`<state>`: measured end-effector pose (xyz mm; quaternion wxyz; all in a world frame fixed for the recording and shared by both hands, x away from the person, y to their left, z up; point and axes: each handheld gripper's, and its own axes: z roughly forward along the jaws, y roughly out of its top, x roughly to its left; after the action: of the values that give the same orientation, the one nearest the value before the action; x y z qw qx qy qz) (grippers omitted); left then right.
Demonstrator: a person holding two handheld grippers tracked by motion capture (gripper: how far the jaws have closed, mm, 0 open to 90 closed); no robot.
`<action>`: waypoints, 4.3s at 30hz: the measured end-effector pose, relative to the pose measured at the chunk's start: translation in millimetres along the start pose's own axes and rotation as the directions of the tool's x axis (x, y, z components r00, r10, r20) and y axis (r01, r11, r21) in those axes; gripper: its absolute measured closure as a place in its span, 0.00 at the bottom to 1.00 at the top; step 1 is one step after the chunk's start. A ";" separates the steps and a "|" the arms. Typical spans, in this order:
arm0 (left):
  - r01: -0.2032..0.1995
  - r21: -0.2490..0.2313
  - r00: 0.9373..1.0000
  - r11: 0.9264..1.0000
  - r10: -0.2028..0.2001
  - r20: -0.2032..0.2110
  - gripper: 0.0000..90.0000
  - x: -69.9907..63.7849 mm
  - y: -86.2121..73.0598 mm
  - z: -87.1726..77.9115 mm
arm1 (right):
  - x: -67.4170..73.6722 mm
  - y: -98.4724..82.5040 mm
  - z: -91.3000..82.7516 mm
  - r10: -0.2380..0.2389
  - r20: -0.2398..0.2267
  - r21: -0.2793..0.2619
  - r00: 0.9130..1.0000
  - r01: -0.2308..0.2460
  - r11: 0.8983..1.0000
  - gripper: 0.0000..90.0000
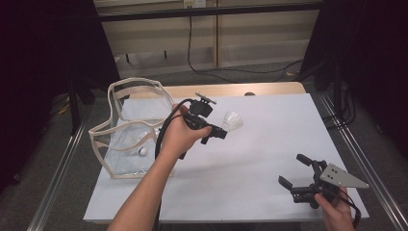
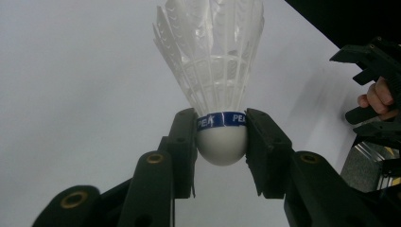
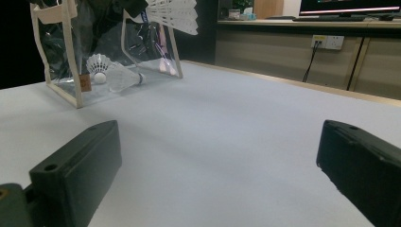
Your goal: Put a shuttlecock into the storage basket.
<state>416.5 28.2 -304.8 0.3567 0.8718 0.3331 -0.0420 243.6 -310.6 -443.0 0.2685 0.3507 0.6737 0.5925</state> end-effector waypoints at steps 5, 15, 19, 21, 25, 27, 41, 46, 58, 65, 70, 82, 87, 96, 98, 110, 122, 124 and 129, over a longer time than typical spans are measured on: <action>0.010 -0.004 1.000 1.000 -0.010 -0.005 0.72 -1.6 2.2 -5.1 | -0.1 0.0 0.0 0.000 0.000 0.000 1.000 0.000 1.000 0.00; 0.010 0.010 1.000 1.000 -0.010 -0.012 0.72 -3.5 7.2 -16.1 | 0.2 0.1 0.0 0.003 0.000 0.001 1.000 -0.003 1.000 0.00; 0.012 0.007 1.000 1.000 -0.012 -0.014 0.72 -3.2 8.4 -21.8 | 0.2 0.1 0.0 0.001 0.000 0.000 1.000 -0.001 1.000 0.00; 0.023 0.004 1.000 1.000 -0.023 -0.013 0.72 -3.5 8.8 -24.0 | 0.1 0.2 -0.1 0.001 0.000 -0.001 1.000 -0.001 1.000 0.00; 0.022 0.004 1.000 1.000 -0.022 -0.016 0.72 -3.6 10.2 -29.2 | 0.2 0.2 -0.1 0.000 0.001 0.001 1.000 0.000 1.000 0.00; 0.026 0.001 1.000 1.000 -0.026 -0.013 0.72 -3.6 10.6 -31.3 | 0.1 0.3 -0.1 -0.004 0.000 0.000 1.000 0.004 1.000 0.00; 0.050 -0.001 0.999 0.999 -0.050 -0.020 0.72 -2.7 13.6 -46.6 | 0.1 0.3 -0.1 -0.004 0.000 -0.002 1.000 0.004 1.000 0.00; 0.059 0.001 0.998 0.998 -0.059 -0.021 0.72 -2.3 14.0 -52.1 | 0.1 0.3 -0.2 -0.004 0.000 -0.001 1.000 0.004 1.000 0.00; 0.065 -0.001 0.997 0.998 -0.065 -0.049 0.72 0.2 15.6 -70.3 | 0.2 0.2 0.1 -0.005 0.000 -0.001 1.000 0.005 1.000 0.00; 0.077 -0.005 0.995 0.997 -0.078 -0.067 0.72 4.7 16.2 -81.2 | 0.5 0.1 0.1 -0.003 0.001 0.002 1.000 0.003 1.000 0.00; 0.093 -0.011 0.992 0.996 -0.094 -0.079 0.72 10.1 15.2 -87.6 | 0.2 0.1 0.1 -0.005 0.001 0.000 1.000 0.005 1.000 0.00; 0.108 -0.014 0.989 0.994 -0.109 -0.097 0.72 16.3 13.5 -101.6 | 0.6 0.2 0.3 -0.002 0.000 0.001 1.000 0.002 1.000 0.00; 0.121 -0.017 0.987 0.993 -0.122 -0.103 0.72 19.9 11.9 -106.0 | 0.5 0.2 0.2 -0.003 0.000 0.000 1.000 0.003 1.000 0.00; 0.138 -0.025 0.984 0.990 -0.140 -0.108 0.72 24.5 10.5 -115.0 | 0.4 0.3 0.2 -0.007 0.001 -0.002 1.000 0.007 1.000 0.00; 0.143 -0.032 0.983 0.989 -0.145 -0.112 0.72 25.2 10.3 -116.5 | 0.3 0.3 0.3 -0.006 0.002 -0.002 1.000 0.006 1.000 0.00; 0.154 -0.019 0.979 0.988 -0.155 -0.134 0.72 32.3 8.2 -127.5 | 0.4 0.3 0.1 -0.006 0.002 -0.003 1.000 0.006 1.000 0.00; 0.155 -0.018 0.976 0.988 -0.155 -0.154 0.72 34.2 8.2 -134.6 | 0.7 0.4 0.2 -0.004 0.002 -0.002 1.000 0.004 1.000 0.00; 0.159 -0.020 0.975 0.987 -0.160 -0.157 0.72 34.0 8.3 -136.4 | 0.7 0.4 0.3 -0.003 0.001 -0.002 1.000 0.003 1.000 0.00; 0.160 -0.024 0.974 0.987 -0.162 -0.161 0.72 33.9 8.8 -140.9 | 0.9 0.5 0.5 -0.003 0.000 -0.005 1.000 0.003 1.000 0.00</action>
<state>425.0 133.8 -205.5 0.3283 0.8406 0.4307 0.0022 243.5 -309.6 -442.6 0.2703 0.3490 0.6729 0.5936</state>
